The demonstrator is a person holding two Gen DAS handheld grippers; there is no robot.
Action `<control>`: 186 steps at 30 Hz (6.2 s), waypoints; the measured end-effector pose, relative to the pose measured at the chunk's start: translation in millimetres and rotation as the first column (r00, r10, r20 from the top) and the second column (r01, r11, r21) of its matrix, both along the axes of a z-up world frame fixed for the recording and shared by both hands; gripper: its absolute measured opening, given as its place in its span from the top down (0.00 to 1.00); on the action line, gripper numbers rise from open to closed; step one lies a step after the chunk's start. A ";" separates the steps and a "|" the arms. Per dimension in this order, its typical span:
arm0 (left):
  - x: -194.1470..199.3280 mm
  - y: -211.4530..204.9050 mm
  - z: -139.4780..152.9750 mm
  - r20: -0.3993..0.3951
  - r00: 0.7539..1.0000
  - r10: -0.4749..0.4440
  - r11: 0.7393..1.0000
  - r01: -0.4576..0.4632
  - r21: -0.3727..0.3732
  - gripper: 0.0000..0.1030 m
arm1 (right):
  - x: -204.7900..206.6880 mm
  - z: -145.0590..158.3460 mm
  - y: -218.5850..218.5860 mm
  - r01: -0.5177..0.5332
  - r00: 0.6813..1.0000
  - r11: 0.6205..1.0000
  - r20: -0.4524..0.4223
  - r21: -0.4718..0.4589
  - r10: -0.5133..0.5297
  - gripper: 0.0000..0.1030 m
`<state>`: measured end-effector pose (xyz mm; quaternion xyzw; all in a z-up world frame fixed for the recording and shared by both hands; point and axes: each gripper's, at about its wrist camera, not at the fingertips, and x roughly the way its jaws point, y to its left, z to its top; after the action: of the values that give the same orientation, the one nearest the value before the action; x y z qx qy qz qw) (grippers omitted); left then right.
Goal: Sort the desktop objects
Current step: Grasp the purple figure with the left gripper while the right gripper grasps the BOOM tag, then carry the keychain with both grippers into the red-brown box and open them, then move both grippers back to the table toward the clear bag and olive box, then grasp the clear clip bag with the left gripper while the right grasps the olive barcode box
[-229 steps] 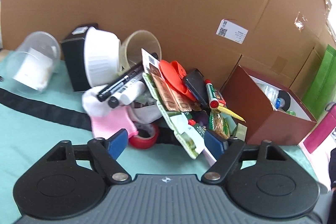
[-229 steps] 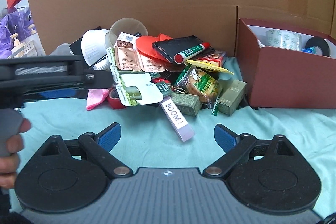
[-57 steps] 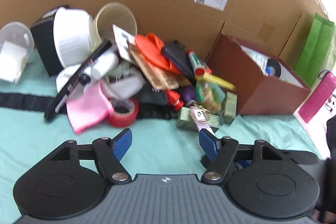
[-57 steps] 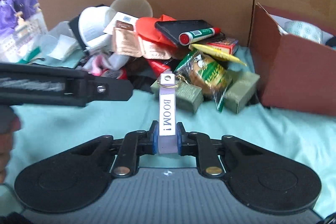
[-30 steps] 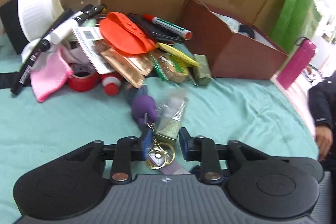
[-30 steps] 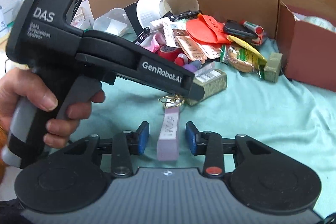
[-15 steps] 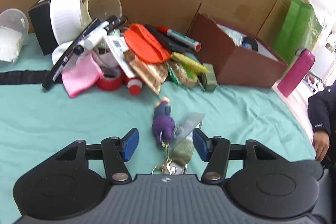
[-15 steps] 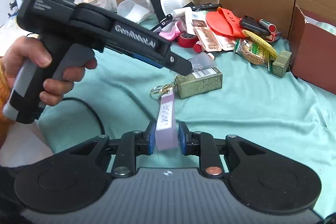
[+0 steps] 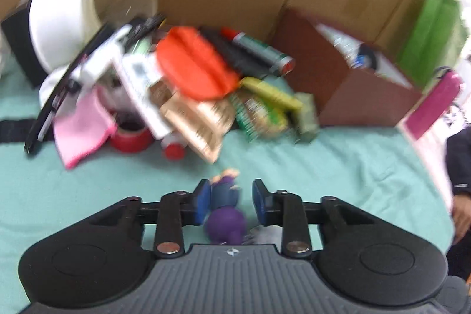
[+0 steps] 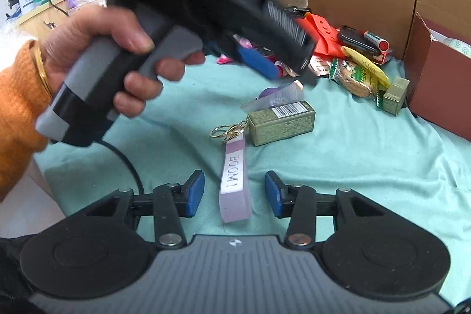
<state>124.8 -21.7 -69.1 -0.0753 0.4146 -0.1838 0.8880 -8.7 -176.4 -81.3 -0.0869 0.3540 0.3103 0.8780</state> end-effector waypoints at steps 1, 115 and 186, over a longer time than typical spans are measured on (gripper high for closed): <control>0.0 0.9 -3.2 0.008 1.000 0.004 1.000 -0.004 -0.003 0.69 | -0.4 -0.4 1.0 -0.003 1.000 1.000 0.003 -0.001 0.003 0.56; -58.8 -32.1 105.6 0.390 0.914 0.109 0.978 -0.169 0.121 0.02 | 42.1 62.5 -56.9 0.442 0.838 0.890 0.303 0.113 -0.454 0.08; -48.3 7.3 -15.4 0.181 0.983 -0.034 0.989 0.007 0.150 0.88 | 66.9 -18.7 -7.8 0.252 0.963 0.968 0.105 -0.016 -0.249 0.64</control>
<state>76.5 -14.4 -84.6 0.0127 0.3447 -0.1677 0.9235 58.2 -184.2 -100.0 -0.0703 0.3213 0.1868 0.9257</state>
